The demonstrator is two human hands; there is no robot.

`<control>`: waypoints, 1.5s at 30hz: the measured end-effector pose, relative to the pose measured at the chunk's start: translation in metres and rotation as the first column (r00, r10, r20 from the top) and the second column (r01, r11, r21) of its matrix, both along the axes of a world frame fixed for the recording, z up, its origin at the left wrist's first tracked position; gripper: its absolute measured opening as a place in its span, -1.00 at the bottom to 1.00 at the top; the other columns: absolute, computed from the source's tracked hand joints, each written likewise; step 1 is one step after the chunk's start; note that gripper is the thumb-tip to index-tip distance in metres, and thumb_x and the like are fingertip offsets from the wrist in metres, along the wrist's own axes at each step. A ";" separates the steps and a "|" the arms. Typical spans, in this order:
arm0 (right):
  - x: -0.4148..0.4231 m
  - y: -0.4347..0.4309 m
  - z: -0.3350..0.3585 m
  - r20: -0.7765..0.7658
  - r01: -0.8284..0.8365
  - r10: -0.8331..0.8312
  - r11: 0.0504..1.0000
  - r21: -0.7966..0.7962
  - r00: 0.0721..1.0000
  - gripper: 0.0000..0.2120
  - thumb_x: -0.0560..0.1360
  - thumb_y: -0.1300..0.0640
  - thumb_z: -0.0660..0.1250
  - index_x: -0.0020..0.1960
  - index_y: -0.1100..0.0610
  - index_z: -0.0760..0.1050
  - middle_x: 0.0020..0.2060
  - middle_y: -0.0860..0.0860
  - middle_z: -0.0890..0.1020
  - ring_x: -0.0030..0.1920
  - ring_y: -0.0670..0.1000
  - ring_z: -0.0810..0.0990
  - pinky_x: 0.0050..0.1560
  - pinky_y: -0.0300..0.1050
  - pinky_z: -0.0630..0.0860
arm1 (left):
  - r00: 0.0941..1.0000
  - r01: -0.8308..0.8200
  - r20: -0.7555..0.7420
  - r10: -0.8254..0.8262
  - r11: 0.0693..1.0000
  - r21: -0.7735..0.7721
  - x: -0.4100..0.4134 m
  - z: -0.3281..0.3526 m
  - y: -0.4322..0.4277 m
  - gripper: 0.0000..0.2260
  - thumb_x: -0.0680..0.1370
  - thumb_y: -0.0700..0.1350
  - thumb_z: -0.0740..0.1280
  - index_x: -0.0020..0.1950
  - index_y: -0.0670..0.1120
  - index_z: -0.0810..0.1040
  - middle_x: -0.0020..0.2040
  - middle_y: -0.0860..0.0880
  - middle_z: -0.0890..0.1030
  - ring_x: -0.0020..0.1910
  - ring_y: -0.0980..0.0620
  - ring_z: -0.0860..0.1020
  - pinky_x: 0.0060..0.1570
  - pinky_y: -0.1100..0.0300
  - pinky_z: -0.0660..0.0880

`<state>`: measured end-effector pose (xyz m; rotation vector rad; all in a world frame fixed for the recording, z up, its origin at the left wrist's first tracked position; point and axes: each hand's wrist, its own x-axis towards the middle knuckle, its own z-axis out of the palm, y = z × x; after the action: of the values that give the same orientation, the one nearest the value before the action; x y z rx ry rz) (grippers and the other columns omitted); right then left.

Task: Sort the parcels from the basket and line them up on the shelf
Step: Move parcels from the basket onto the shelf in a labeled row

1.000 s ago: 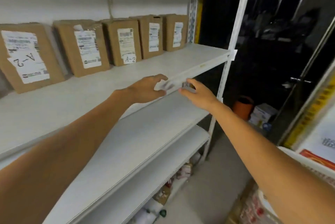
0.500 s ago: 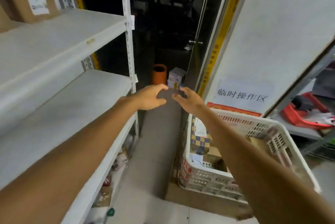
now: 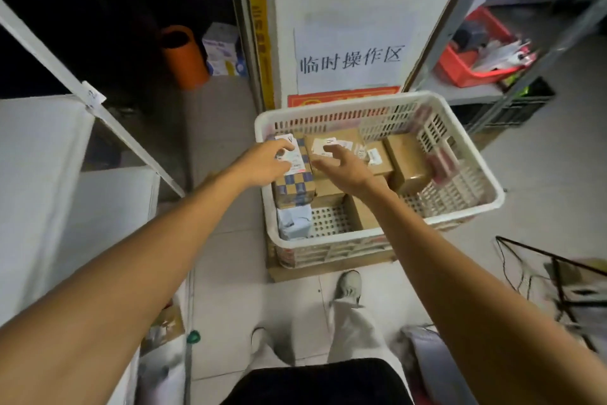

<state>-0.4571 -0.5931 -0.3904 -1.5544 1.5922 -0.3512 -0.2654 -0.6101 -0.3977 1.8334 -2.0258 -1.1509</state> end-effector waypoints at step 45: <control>-0.019 -0.111 -0.283 0.168 0.114 -0.205 0.892 0.437 0.964 -0.46 0.46 -0.01 0.46 0.37 0.02 0.37 0.22 0.09 0.50 0.13 -0.03 0.53 0.10 -0.07 0.57 | 0.731 -0.681 0.181 0.658 0.723 0.120 -0.090 -0.249 -0.033 0.01 0.39 0.05 0.51 0.58 -0.05 -0.13 0.48 -0.14 0.16 0.45 -0.12 0.21 0.34 -0.03 0.29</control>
<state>-0.4766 -0.7042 -0.6733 -1.0206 1.5110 -0.2281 -0.3551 -0.6431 -0.6462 2.4747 -1.1040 -1.0154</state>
